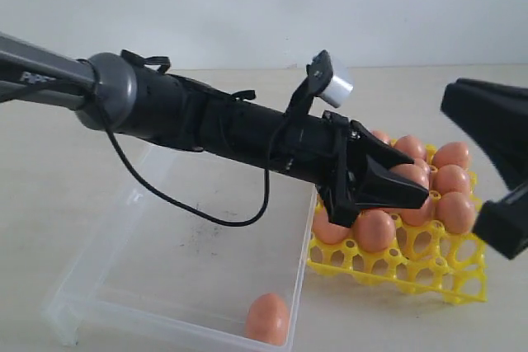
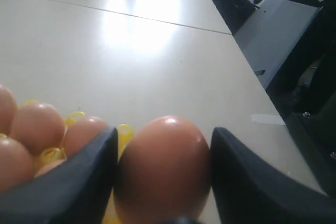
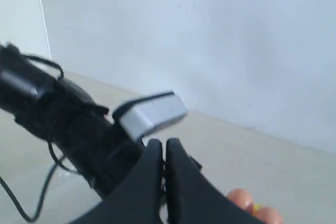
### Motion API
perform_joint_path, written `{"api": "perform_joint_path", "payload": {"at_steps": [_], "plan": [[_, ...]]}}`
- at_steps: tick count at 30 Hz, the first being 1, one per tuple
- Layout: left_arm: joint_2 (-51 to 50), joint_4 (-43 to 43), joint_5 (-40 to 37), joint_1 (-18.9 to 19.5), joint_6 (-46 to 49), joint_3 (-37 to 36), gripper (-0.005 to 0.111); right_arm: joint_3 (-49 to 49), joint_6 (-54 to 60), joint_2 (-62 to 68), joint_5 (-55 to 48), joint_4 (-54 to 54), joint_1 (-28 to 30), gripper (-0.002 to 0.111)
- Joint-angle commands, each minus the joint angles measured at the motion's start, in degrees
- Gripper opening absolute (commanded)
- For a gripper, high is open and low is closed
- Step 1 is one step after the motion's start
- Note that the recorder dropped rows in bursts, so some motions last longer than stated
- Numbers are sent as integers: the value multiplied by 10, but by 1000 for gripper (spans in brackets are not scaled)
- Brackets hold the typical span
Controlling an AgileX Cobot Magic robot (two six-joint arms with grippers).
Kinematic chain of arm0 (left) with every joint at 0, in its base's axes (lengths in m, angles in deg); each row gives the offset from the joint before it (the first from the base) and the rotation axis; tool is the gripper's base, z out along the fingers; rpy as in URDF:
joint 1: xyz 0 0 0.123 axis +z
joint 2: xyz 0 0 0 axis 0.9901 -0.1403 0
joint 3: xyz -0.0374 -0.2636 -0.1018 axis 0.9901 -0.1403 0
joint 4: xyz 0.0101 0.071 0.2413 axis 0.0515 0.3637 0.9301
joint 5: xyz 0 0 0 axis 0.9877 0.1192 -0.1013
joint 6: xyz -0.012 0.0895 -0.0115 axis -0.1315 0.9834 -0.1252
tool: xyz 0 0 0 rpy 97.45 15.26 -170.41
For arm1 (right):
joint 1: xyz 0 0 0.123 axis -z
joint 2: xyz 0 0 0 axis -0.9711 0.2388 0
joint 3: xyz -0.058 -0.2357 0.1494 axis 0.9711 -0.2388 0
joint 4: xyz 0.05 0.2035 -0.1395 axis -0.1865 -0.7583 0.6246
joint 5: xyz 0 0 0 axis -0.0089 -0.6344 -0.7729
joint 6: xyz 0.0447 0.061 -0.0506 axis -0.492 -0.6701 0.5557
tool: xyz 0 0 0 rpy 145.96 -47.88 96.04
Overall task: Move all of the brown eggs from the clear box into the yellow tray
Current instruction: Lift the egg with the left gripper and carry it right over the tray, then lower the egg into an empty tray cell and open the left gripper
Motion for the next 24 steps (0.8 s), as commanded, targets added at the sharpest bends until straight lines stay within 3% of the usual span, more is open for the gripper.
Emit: {"api": "perform_joint_path", "payload": {"at_steps": [1,12,24], "plan": [[-39,-12,-16,-19,-5,50,4,3,4,-63,12,-8,0,0],[-97,-12,-14,-39,-47,107,4,3,6,-124,9,-9,0,0],[-107,-12,18,-45,-72,110,4,3,6,-124,8,-10,0,0]]}}
